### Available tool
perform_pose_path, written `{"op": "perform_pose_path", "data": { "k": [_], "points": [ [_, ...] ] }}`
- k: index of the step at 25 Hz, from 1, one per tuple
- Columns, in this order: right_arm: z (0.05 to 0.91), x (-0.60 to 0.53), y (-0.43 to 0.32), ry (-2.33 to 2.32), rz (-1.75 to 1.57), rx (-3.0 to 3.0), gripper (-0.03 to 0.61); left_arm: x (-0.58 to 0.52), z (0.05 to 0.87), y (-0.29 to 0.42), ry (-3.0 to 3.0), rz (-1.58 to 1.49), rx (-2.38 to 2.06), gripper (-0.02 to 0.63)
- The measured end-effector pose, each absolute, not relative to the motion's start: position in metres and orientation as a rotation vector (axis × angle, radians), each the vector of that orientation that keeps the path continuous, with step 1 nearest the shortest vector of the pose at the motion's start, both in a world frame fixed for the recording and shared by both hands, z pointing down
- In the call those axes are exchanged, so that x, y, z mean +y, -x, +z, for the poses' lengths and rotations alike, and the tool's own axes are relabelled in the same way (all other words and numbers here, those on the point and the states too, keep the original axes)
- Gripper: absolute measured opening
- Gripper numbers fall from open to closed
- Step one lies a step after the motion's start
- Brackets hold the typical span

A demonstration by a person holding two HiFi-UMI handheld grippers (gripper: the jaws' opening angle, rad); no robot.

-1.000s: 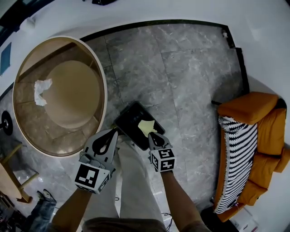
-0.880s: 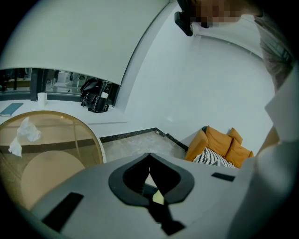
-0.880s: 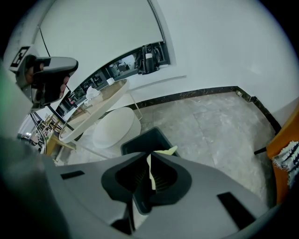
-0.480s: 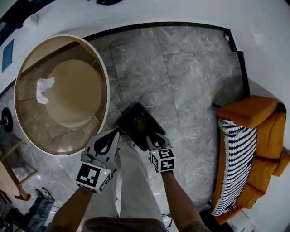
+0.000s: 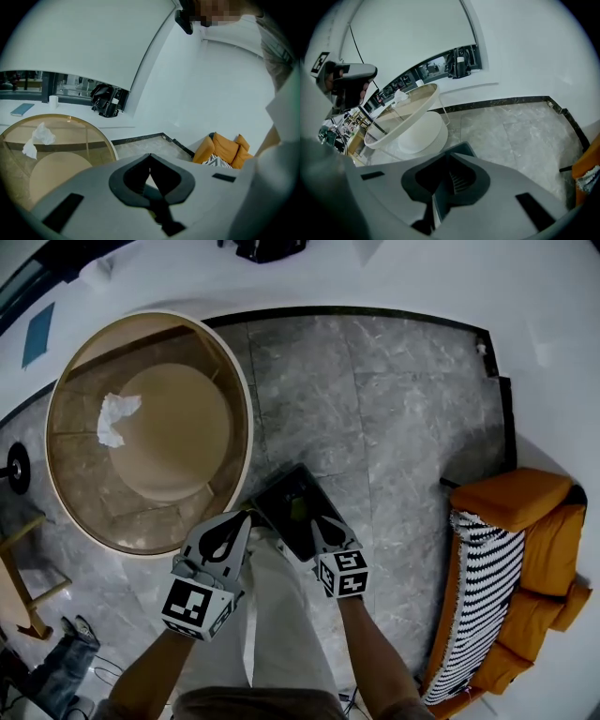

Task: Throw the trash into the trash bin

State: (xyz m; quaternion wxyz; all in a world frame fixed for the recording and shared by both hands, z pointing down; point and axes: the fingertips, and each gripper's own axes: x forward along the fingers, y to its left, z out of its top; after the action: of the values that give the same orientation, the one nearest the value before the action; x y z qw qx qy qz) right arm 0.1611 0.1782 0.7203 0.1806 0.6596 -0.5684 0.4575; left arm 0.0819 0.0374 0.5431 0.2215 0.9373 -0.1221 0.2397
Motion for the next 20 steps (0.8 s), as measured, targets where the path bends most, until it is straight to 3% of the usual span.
{"op": "perform_pose_path", "data": {
  "k": [4, 20],
  "points": [
    [0.706, 0.146, -0.158, -1.834, 1.231, -1.698, 0.018, 0.021, 0.535, -0.069, -2.577, 0.639, -0.408, 0.018],
    [0.654, 0.000, -0.088, -1.554, 0.977, -2.014, 0.018, -0.048, 0.513, 0.033, -2.461, 0.486, -0.797, 0.018]
  ]
}}
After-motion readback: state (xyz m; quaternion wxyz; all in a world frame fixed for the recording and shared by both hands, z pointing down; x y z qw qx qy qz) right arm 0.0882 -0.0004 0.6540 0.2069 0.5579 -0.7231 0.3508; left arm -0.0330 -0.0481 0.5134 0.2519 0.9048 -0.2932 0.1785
